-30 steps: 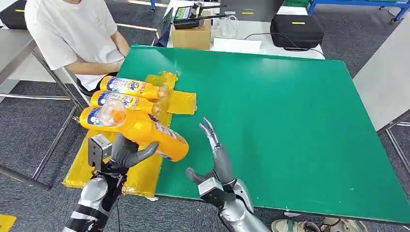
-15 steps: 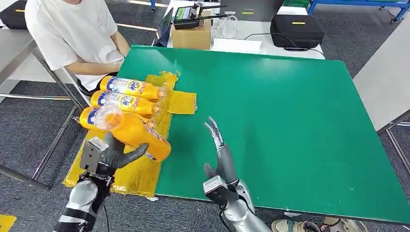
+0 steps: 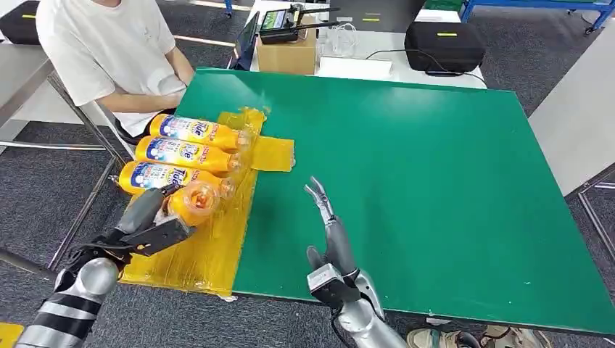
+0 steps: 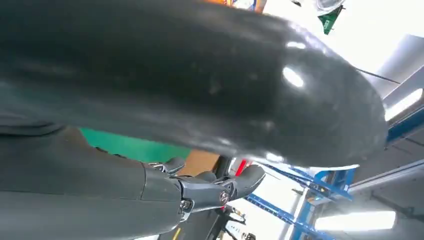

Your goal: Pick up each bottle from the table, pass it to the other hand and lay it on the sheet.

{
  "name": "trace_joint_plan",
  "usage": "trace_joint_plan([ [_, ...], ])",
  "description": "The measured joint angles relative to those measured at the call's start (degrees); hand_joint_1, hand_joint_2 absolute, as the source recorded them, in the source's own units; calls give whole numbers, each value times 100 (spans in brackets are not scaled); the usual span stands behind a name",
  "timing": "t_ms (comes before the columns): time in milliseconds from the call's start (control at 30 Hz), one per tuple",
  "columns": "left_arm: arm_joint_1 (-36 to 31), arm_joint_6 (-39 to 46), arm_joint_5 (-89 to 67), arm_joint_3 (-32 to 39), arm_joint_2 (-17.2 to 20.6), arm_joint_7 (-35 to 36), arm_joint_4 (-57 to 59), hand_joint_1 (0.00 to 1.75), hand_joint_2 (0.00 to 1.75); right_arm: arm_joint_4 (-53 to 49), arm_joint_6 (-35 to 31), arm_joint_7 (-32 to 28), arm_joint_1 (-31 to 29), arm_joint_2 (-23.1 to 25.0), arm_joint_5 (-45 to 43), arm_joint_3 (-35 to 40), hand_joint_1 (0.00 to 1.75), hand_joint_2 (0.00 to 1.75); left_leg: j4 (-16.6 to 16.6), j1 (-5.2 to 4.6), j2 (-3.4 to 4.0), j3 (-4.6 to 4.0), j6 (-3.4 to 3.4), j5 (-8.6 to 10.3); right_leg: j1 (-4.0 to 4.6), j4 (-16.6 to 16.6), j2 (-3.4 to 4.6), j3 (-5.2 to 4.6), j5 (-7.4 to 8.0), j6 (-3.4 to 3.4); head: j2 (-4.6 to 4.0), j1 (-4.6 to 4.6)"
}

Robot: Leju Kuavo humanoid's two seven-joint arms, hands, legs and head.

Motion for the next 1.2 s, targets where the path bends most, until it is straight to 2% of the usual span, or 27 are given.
trace_joint_plan([
  [333,-323,-1677,490,-535,1096,-466,220,175,175,-15,236,0,-140,-31,-322,136,0,0,-2,5,9,14,-8,6,5,17,0,-1,0,-1,0,7],
  [467,-869,-2056,387,-1142,1490,-540,580,175,175,-9,317,0,-267,-28,-402,284,0,0,-2,6,-1,15,-8,7,4,18,1,1,0,-1,0,0],
  [533,-1124,-2056,380,-1467,1538,-551,818,175,175,4,317,0,-310,-24,-407,348,0,0,-2,5,1,17,-9,7,3,19,2,3,1,-1,0,0],
  [567,-1239,-1999,385,-1622,1530,-551,951,157,175,11,317,0,-326,-22,-411,374,0,0,-1,3,-2,18,-9,8,2,19,1,5,0,-1,0,2],
  [600,-1317,-1945,402,-1736,1514,-551,1054,148,175,18,315,0,-335,-22,-415,389,0,0,-1,2,-2,19,-9,8,2,19,0,6,0,-1,0,2],
  [633,-1430,-1861,422,-1906,1480,-542,1224,99,175,22,315,0,-345,-20,-426,406,0,0,-1,0,-3,21,-9,8,-1,19,0,8,0,-1,0,0],
  [667,-1495,-1807,428,-1994,1449,-525,1310,59,175,24,313,0,-351,-20,-433,413,0,0,-1,-2,-2,21,-9,8,-2,18,1,9,0,-1,0,0],
  [700,-1558,-1696,452,-2107,1399,-492,1435,59,175,28,308,0,-360,-20,-444,424,0,0,-1,-3,-1,23,-9,7,-2,18,1,8,0,-1,0,0],
  [733,-1612,-1578,472,-2188,1300,-474,1575,72,175,37,297,0,-365,-20,-450,430,0,0,-1,-5,-2,23,-9,7,-4,18,0,10,0,-1,0,0],
  [767,-1657,-1488,505,-2245,1221,-470,1705,49,175,46,295,0,-370,-20,-459,433,0,0,-1,-6,-4,24,-8,7,-5,17,-4,11,0,-1,0,-2],
  [800,-1673,-1396,577,-2302,1103,-474,1821,5,175,55,295,0,-372,-20,-461,433,0,0,-1,-7,-7,24,-9,7,-6,17,-9,15,0,-1,0,0],
  [933,-1764,-1114,802,-2428,766,-494,2219,0,175,105,291,0,-397,-24,-461,437,0,0,-1,-10,-30,36,-8,8,-10,14,-35,36,-2,-1,0,0],
  [1100,-1637,-701,1124,-2452,65,-431,2490,0,175,160,221,0,-410,-22,-378,468,0,0,-1,-16,-42,49,-7,9,-18,13,-33,57,-1,-1,0,7],
  [1200,-1638,-701,1208,-2463,-127,-448,2548,0,175,181,188,0,-409,-26,-374,479,0,0,-1,-18,-40,55,-7,8,-18,13,-32,59,-1,-1,0,-2],
])
